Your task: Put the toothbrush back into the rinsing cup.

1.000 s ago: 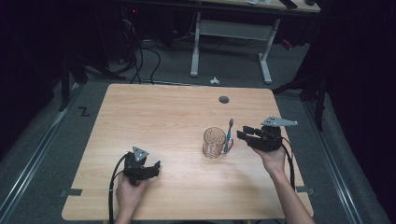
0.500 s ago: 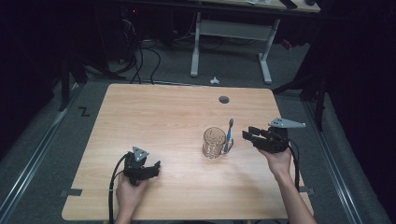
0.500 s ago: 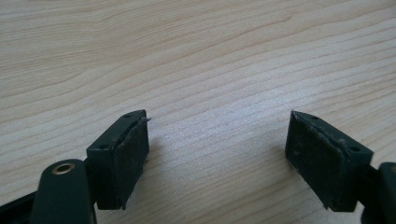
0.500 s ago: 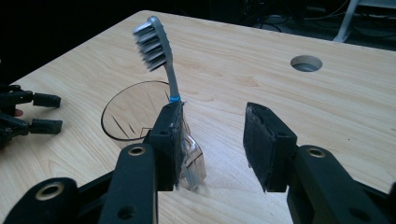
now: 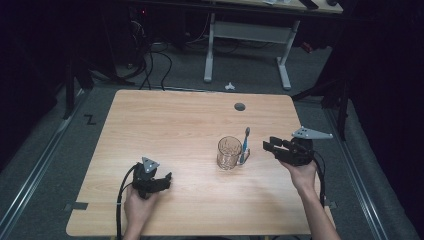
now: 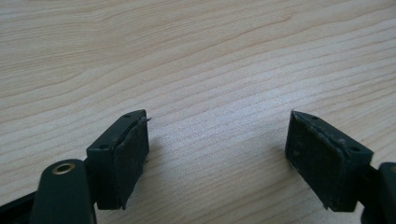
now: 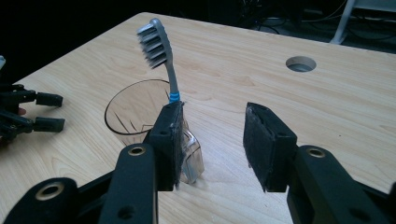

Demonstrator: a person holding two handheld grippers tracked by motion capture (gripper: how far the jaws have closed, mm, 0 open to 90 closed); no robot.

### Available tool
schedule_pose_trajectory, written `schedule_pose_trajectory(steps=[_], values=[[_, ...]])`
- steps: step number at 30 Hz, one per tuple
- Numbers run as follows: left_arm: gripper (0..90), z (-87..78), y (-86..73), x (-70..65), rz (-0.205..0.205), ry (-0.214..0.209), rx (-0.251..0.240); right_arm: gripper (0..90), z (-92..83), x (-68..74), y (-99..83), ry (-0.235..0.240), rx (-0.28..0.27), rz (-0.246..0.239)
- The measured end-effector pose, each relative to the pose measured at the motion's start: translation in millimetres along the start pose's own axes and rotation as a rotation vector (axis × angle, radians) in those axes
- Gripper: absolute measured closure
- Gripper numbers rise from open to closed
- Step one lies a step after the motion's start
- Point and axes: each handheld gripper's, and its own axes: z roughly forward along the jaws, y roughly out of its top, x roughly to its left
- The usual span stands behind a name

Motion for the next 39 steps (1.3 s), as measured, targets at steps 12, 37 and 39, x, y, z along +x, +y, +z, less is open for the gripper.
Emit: schedule_pose_trajectory(steps=[12,37,39], values=[[22.1,0.0,0.0,0.0,0.000,0.000,0.000,58.2,-7.3,-5.8,-10.6,-0.005,-0.008,0.031],[22.1,0.1,0.0,-0.1,-0.001,0.000,-0.001,58.5,-16.1,-11.0,-33.7,-0.009,-0.014,0.074],[22.1,0.1,0.0,-0.1,-0.002,0.001,-0.002,58.6,-16.0,-11.5,-35.6,-0.011,-0.010,0.076]])
